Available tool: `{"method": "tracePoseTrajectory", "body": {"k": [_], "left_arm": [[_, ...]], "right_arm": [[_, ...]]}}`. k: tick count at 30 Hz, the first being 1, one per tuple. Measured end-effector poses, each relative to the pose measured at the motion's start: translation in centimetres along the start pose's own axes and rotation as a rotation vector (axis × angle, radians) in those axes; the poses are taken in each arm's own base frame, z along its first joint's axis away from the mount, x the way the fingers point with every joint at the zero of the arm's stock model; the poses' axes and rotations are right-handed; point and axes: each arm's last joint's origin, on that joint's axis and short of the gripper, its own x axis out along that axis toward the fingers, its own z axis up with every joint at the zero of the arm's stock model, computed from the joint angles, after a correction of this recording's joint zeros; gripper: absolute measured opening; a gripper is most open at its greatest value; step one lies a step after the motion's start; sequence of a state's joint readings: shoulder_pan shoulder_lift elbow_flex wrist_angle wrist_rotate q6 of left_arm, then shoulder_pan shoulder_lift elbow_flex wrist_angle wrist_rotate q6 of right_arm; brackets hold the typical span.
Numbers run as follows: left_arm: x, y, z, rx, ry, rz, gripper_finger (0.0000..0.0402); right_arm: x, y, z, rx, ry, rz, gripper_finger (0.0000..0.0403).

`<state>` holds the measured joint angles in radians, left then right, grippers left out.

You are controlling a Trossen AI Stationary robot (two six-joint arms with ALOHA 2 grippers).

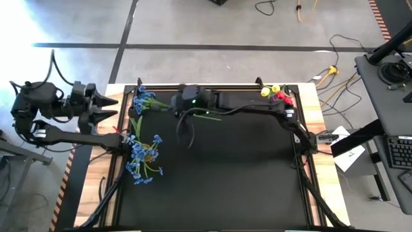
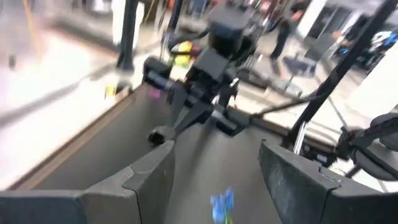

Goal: Sort flowers into vase by color
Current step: Put the black flower into the yellow vase

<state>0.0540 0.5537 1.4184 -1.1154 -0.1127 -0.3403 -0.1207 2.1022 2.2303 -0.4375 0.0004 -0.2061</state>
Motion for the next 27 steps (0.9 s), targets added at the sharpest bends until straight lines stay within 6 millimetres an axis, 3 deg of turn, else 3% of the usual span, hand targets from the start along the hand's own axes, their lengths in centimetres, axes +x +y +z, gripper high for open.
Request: {"method": "tracePoseTrajectory", "body": {"k": [5, 8, 18, 27], "left_arm": [[1.0, -0.7, 1.5, 0.130, -0.181, -0.059, 0.0219], [2.4, -1.1, 2.0, 0.186, -0.266, -0.090, 0.0219], [9.2, -1.7, 1.7, 0.170, -0.401, -0.086, 0.0219], [10.5, -1.6, 1.4, 0.141, -0.425, -0.067, 0.0219]], "right_arm": [[-4.4, -1.1, 4.9, 0.078, -0.296, -0.054, 0.0012], [-6.2, -1.4, 6.8, 0.139, -0.433, -0.058, 0.0012], [-5.3, 0.3, 7.1, 0.163, -0.504, -0.020, 0.0012], [-5.6, 1.4, 7.9, 0.098, -0.588, -0.017, 0.0012]]}}
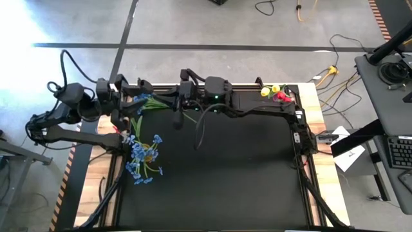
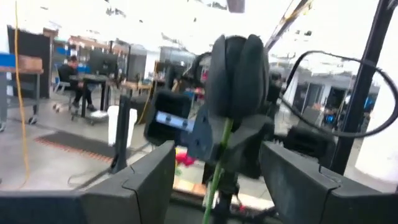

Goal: Sort flowers into vase by color
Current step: Put the black flower into the yellow vase

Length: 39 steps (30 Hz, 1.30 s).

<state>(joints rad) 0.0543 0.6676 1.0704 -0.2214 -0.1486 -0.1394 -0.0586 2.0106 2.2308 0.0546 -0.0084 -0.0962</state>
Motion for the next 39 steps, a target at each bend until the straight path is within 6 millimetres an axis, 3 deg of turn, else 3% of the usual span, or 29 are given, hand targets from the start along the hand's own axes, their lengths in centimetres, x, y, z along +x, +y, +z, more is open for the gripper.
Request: {"method": "tracePoseTrajectory", "body": {"k": [6, 12, 19, 26, 29, 33, 39], "left_arm": [[1.1, -0.2, -0.1, -0.007, -0.018, -0.004, 0.0215], [2.6, -0.4, -0.6, 0.007, 0.004, -0.035, 0.0185], [2.7, -0.5, -0.5, 0.049, -0.018, -0.038, 0.0114], [2.4, -0.4, -0.3, 0.048, -0.029, -0.039, 0.0017], [2.2, -0.4, -0.2, 0.044, -0.033, -0.039, 0.0006], [2.0, -0.4, 0.0, 0.046, -0.018, -0.039, 0.0001], [0.5, -0.5, 2.6, 0.102, 0.096, -0.022, 0.0000]], "right_arm": [[0.1, 0.0, -0.2, -0.027, 0.008, 0.001, 0.0012], [0.1, 0.0, -0.1, -0.027, -0.002, 0.000, 0.0012], [0.1, 0.1, -0.2, -0.023, 0.002, 0.005, 0.0012], [0.1, 0.3, -0.2, -0.016, 0.002, 0.011, 0.0013], [0.1, 0.3, -0.2, -0.006, 0.003, 0.009, 0.0014], [0.1, 0.4, -0.4, -0.002, 0.028, 0.009, 0.0049], [-0.1, 0.3, -0.3, 0.038, 0.063, 0.005, 0.0151]]}}
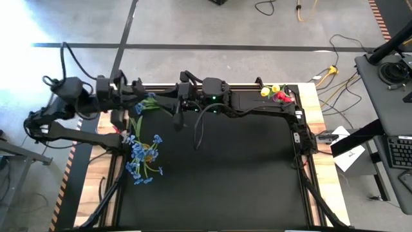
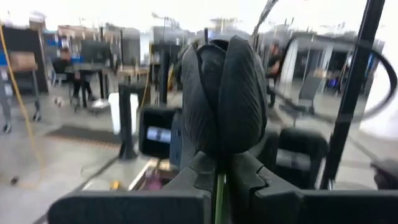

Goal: Sort flowers into vase by color
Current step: Put the black flower into the yellow vase

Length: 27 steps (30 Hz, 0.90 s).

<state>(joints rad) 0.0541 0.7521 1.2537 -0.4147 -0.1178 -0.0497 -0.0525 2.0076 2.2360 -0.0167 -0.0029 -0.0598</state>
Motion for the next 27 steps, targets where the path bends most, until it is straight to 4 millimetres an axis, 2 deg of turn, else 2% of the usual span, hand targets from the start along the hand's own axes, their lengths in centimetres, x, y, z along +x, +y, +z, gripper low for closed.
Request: {"method": "tracePoseTrajectory", "body": {"k": [3, 7, 11, 16, 22, 27], "left_arm": [[-1.4, 0.1, 1.2, 0.009, 0.101, 0.007, 0.0000], [-3.8, 0.3, 2.2, -0.015, 0.237, 0.011, 0.0000], [-6.7, 0.6, 2.8, -0.036, 0.350, 0.006, 0.0000], [-9.5, 0.9, 3.4, -0.045, 0.339, 0.007, 0.0000], [-11.5, 1.2, 1.9, -0.085, 0.369, 0.019, 0.0000], [-11.4, 1.3, -0.6, -0.111, 0.329, 0.018, 0.0000]], "right_arm": [[-0.4, 0.0, 0.6, 0.010, -0.003, 0.001, 0.0189], [-1.1, -0.1, 1.4, 0.007, 0.010, 0.002, 0.0216], [-1.7, -0.1, 2.0, -0.001, 0.029, -0.002, 0.0227], [-2.0, -0.2, 2.5, 0.000, 0.028, -0.005, 0.0227], [-2.0, -0.3, 2.4, 0.023, 0.046, -0.038, 0.0224], [-2.1, -0.4, 2.2, 0.024, 0.060, -0.082, 0.0226]]}}
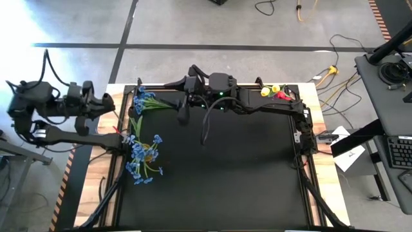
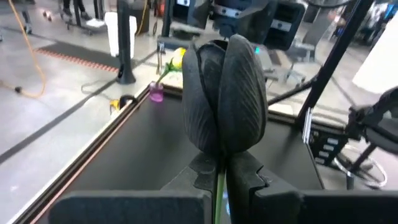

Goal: Sort flowers into vase by color
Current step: Put the black flower into the yellow vase

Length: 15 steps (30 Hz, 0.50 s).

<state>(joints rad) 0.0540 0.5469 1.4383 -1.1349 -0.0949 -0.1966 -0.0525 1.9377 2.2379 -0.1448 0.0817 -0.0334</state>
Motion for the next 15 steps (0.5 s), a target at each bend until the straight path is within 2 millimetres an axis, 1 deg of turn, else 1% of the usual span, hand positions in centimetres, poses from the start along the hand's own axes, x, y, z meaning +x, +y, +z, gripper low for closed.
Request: {"method": "tracePoseTrajectory", "body": {"k": [3, 8, 12, 15], "left_arm": [[1.0, 0.1, -1.4, -0.004, -0.030, -0.035, 0.0000], [2.1, 0.5, -4.2, -0.016, 0.025, -0.046, 0.0000], [1.8, 0.8, -5.7, -0.031, 0.024, -0.056, 0.0000], [1.2, 0.9, -6.1, -0.035, 0.002, -0.061, 0.0000]], "right_arm": [[0.0, -0.1, 0.0, 0.006, 0.000, -0.024, 0.0226], [0.0, -0.1, 0.0, 0.034, 0.001, -0.026, 0.0226], [0.0, -0.1, 0.0, 0.037, 0.001, -0.027, 0.0226], [0.0, -0.1, 0.0, 0.042, 0.003, -0.050, 0.0226]]}}
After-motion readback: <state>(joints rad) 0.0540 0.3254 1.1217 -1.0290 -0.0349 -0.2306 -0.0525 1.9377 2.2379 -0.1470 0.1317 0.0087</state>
